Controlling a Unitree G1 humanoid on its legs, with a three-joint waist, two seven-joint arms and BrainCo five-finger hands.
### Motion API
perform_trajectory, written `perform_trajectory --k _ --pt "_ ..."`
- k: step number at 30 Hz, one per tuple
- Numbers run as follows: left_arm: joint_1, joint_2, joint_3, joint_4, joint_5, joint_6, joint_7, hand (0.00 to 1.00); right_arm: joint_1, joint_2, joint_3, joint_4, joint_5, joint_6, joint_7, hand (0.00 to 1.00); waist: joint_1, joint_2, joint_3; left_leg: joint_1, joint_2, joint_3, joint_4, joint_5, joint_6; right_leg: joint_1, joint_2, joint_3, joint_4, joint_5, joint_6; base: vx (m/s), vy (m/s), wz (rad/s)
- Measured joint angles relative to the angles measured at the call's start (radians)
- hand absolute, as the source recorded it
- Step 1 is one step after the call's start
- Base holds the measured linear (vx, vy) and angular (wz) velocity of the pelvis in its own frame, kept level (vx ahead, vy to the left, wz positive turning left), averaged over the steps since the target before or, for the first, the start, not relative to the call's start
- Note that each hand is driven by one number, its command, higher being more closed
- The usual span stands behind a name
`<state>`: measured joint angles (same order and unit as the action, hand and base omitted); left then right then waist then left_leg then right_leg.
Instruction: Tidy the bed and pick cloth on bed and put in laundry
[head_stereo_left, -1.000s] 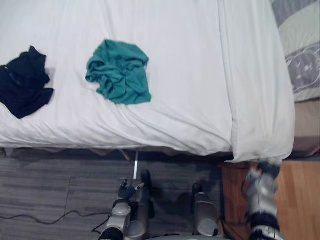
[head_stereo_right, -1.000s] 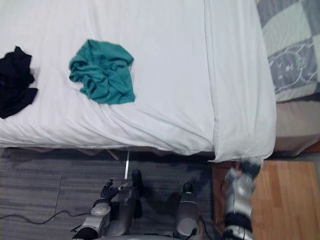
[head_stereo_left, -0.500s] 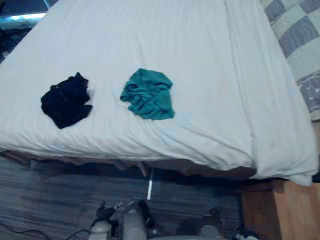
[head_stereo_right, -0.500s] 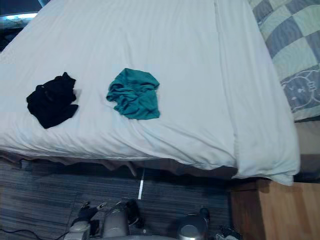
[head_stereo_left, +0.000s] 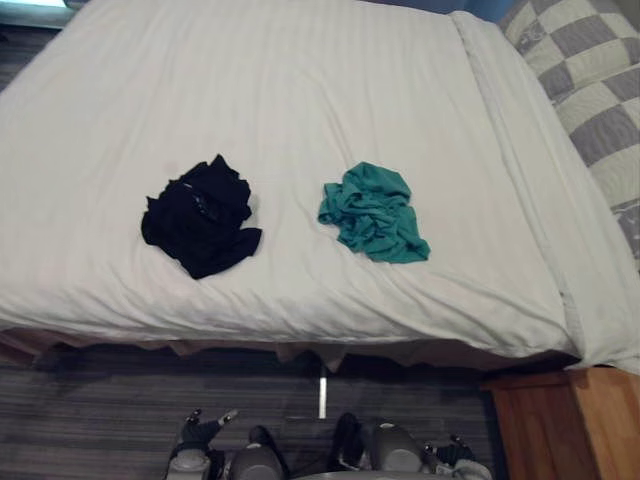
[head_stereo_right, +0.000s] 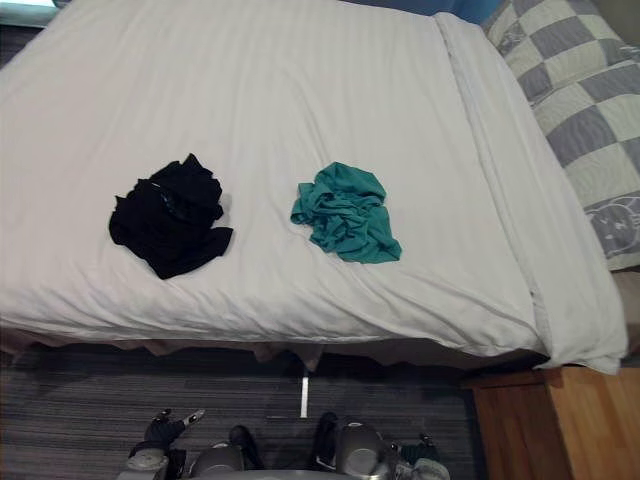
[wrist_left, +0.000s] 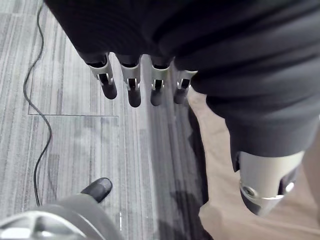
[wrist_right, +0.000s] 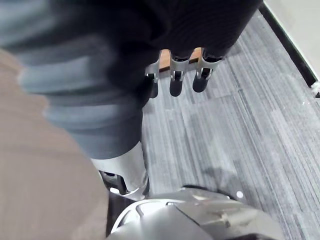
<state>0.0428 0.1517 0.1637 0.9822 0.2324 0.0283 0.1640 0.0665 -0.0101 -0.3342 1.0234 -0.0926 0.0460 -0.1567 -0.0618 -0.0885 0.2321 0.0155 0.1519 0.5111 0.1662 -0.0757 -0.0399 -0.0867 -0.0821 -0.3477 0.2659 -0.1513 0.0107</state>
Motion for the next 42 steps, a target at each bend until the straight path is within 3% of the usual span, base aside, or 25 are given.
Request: perform_trajectory --k 1,3,5,7,9,11,13,14,15,16,17,18,19,23,27,29,31,32,34,35,37,38,40,41,42 --pt "-0.004 -0.015 -0.007 -0.002 0.010 0.004 -0.011 0.00 0.000 -0.009 -0.002 -0.011 -0.001 -0.002 0.006 0.00 0.008 0.021 0.008 0.013 -0.002 0.002 -0.010 0.002 -0.002 0.015 0.012 0.022 -0.024 0.024 -0.019 0.06 0.061 -0.12" --pt "-0.017 -0.027 -0.016 -0.005 0.037 0.005 -0.025 0.00 -0.004 -0.011 -0.004 -0.028 -0.001 -0.003 0.011 0.00 0.016 0.034 0.016 -0.002 0.000 0.007 0.039 -0.002 -0.005 0.011 0.007 0.048 -0.023 0.023 -0.020 -0.02 0.024 -0.23" --pt "-0.029 -0.030 -0.017 -0.026 0.055 0.004 -0.031 0.00 -0.009 -0.019 0.009 -0.025 0.004 -0.001 0.013 0.00 0.017 0.040 0.023 -0.090 0.035 -0.014 0.246 -0.020 -0.027 0.010 0.001 0.075 -0.022 -0.009 -0.013 -0.06 -0.011 -0.17" --pt "-0.044 -0.049 -0.029 -0.047 0.053 -0.005 -0.029 0.00 -0.012 -0.049 0.031 -0.013 0.004 0.004 0.020 0.00 0.022 0.073 0.047 -0.214 0.093 -0.139 0.544 0.003 -0.076 0.038 -0.004 0.104 -0.014 -0.010 -0.013 -0.03 0.068 -0.36" --pt "-0.049 -0.050 -0.055 -0.039 0.053 -0.006 -0.028 0.00 -0.015 -0.054 0.015 -0.009 0.003 0.004 0.021 0.00 0.014 0.093 0.048 -0.231 0.104 -0.180 0.599 -0.029 -0.064 0.048 -0.031 0.125 -0.011 0.009 0.002 0.02 0.205 -0.53" --pt "-0.060 -0.051 -0.065 -0.028 0.053 -0.006 -0.028 0.00 -0.017 -0.049 -0.008 -0.008 0.003 0.006 0.022 0.00 0.014 0.093 0.047 -0.208 0.131 -0.202 0.481 -0.050 -0.031 0.048 -0.046 0.162 -0.023 0.017 0.031 0.07 0.294 -0.53" --pt "-0.065 -0.054 -0.078 -0.016 0.053 -0.008 -0.029 0.00 -0.025 -0.052 -0.010 -0.008 0.003 0.007 0.023 0.00 0.013 0.102 0.038 -0.174 0.148 -0.275 0.275 -0.047 -0.035 0.023 -0.056 0.200 -0.023 0.025 0.063 0.11 0.319 -0.45" --pt "-0.065 -0.061 -0.086 -0.005 0.053 -0.012 -0.030 0.00 -0.031 -0.056 -0.010 -0.008 0.003 0.007 0.025 0.00 0.009 0.117 0.026 -0.142 0.146 -0.326 0.139 -0.019 -0.057 -0.001 -0.067 0.229 -0.019 0.029 0.095 0.13 0.498 -0.45" --pt "-0.064 -0.077 -0.095 0.009 0.054 -0.012 -0.030 0.00 -0.029 -0.069 -0.010 -0.009 0.003 0.007 0.025 0.00 0.000 0.139 0.013 -0.113 0.158 -0.337 0.055 0.062 -0.083 -0.014 -0.072 0.246 -0.016 0.028 0.133 0.21 0.715 -0.36" --pt "-0.064 -0.083 -0.115 0.017 0.055 -0.012 -0.032 0.00 -0.028 -0.077 -0.012 -0.007 0.003 0.008 0.027 0.00 -0.012 0.137 0.006 -0.086 0.139 -0.337 0.015 0.016 -0.143 -0.010 -0.090 0.260 -0.023 0.032 0.165 0.18 0.594 -0.08" --pt "-0.066 -0.059 -0.153 0.020 0.062 -0.013 -0.033 0.00 -0.016 -0.035 -0.023 -0.011 0.002 0.008 0.024 0.00 -0.014 0.085 -0.013 -0.077 0.057 -0.309 -0.007 0.024 -0.127 0.003 -0.152 0.283 -0.064 0.056 0.201 0.11 0.374 0.08" --pt "-0.066 -0.057 -0.157 0.020 0.063 -0.013 -0.033 0.00 -0.015 -0.032 -0.025 -0.011 0.002 0.008 0.025 0.00 -0.015 0.081 -0.015 -0.075 0.050 -0.308 -0.011 0.023 -0.125 0.006 -0.157 0.284 -0.069 0.057 0.200 0.10 0.267 0.10" --pt "-0.066 -0.047 -0.175 0.020 0.071 -0.012 -0.034 0.00 -0.008 -0.016 -0.028 -0.010 -0.002 0.008 0.028 0.00 -0.014 0.043 -0.038 -0.057 0.001 -0.294 -0.027 0.021 -0.122 0.029 -0.201 0.290 -0.101 0.072 0.219 0.08 0.153 0.02" --pt "-0.058 -0.004 -0.194 0.020 0.074 -0.012 -0.031 0.00 -0.020 -0.011 -0.018 -0.015 -0.035 0.008 0.032 0.00 -0.002 0.046 -0.043 0.010 -0.012 -0.250 -0.068 0.025 -0.116 0.016 -0.207 0.281 -0.032 0.122 0.179 0.07 0.177 -0.18" --pt "-0.060 0.011 -0.177 0.022 0.052 -0.012 -0.029 0.00 -0.020 -0.019 -0.004 -0.014 -0.058 0.008 0.030 0.00 -0.004 0.040 -0.054 0.013 -0.009 -0.277 -0.147 0.072 -0.095 0.034 -0.180 0.254 -0.100 0.119 0.182 -0.01 -0.052 0.09" --pt "-0.053 -0.013 -0.117 0.036 0.035 -0.012 -0.024 0.00 -0.020 -0.018 -0.020 -0.007 -0.054 0.008 0.025 0.00 -0.001 0.042 -0.053 0.017 -0.013 -0.286 -0.200 0.108 -0.098 0.039 -0.178 0.234 -0.140 0.098 0.194 -0.04 -0.125 0.12" --pt "-0.034 -0.069 0.062 0.076 -0.002 -0.003 0.005 0.00 -0.012 -0.021 -0.146 0.018 -0.029 0.014 0.017 0.00 -0.009 0.079 -0.047 0.040 0.003 -0.297 -0.262 0.153 -0.099 0.053 -0.158 0.206 -0.140 0.092 0.186 -0.07 -0.116 0.25" --pt "-0.023 -0.076 0.117 0.080 -0.016 0.002 0.014 0.00 -0.006 -0.021 -0.191 0.030 -0.020 0.024 0.011 0.00 -0.005 0.082 -0.049 0.044 0.005 -0.301 -0.262 0.153 -0.099 0.058 -0.157 0.202 -0.138 0.088 0.187 -0.04 -0.059 0.29" --pt "0.022 -0.071 0.344 0.092 -0.078 0.021 0.040 0.00 0.030 -0.036 -0.349 0.057 0.022 0.048 -0.016 0.00 -0.003 0.087 -0.061 0.050 0.008 -0.327 -0.264 0.152 -0.100 0.083 -0.157 0.174 -0.139 0.071 0.182 -0.04 -0.031 0.32" --pt "0.048 -0.045 0.498 0.097 -0.118 0.037 0.057 0.00 0.049 -0.055 -0.444 0.063 0.058 0.060 -0.026 0.00 0.002 0.084 -0.074 0.043 0.007 -0.333 -0.269 0.150 -0.100 0.085 -0.158 0.166 -0.146 0.066 0.189 -0.03 0.004 0.24" --pt "0.069 -0.005 0.654 0.116 -0.147 0.048 0.066 0.00 0.053 -0.079 -0.528 0.071 0.089 0.069 -0.046 0.00 -0.003 0.078 -0.090 0.024 0.006 -0.338 -0.269 0.142 -0.104 0.090 -0.158 0.159 -0.159 0.068 0.190 0.03 0.021 0.24" --pt "0.108 0.137 0.904 0.118 -0.183 0.064 0.099 0.00 0.053 -0.137 -0.640 -0.014 0.144 0.072 -0.103 0.00 -0.004 0.054 -0.136 0.018 0.004 -0.347 -0.269 0.148 -0.101 0.101 -0.157 0.157 -0.178 0.085 0.190 0.11 0.029 0.22" --pt "0.106 0.188 0.909 0.117 -0.183 0.062 0.112 0.00 0.048 -0.163 -0.640 -0.106 0.144 0.066 -0.124 0.00 -0.004 0.053 -0.167 0.016 0.003 -0.347 -0.268 0.148 -0.101 0.103 -0.157 0.157 -0.182 0.086 0.192 0.09 0.013 0.08" --pt "0.094 0.203 0.909 0.103 -0.183 0.062 0.117 0.00 0.044 -0.172 -0.642 -0.161 0.143 0.063 -0.130 0.00 -0.003 0.067 -0.176 0.015 0.003 -0.348 -0.268 0.148 -0.101 0.102 -0.157 0.156 -0.183 0.086 0.192 0.05 0.001 0.02" --pt "0.079 0.205 0.897 0.024 -0.183 0.077 0.124 0.00 0.032 -0.163 -0.643 -0.295 0.142 0.072 -0.136 0.00 -0.007 0.067 -0.186 0.018 0.003 -0.349 -0.263 0.148 -0.101 0.104 -0.156 0.156 -0.181 0.086 0.192 0.05 0.000 0.02"
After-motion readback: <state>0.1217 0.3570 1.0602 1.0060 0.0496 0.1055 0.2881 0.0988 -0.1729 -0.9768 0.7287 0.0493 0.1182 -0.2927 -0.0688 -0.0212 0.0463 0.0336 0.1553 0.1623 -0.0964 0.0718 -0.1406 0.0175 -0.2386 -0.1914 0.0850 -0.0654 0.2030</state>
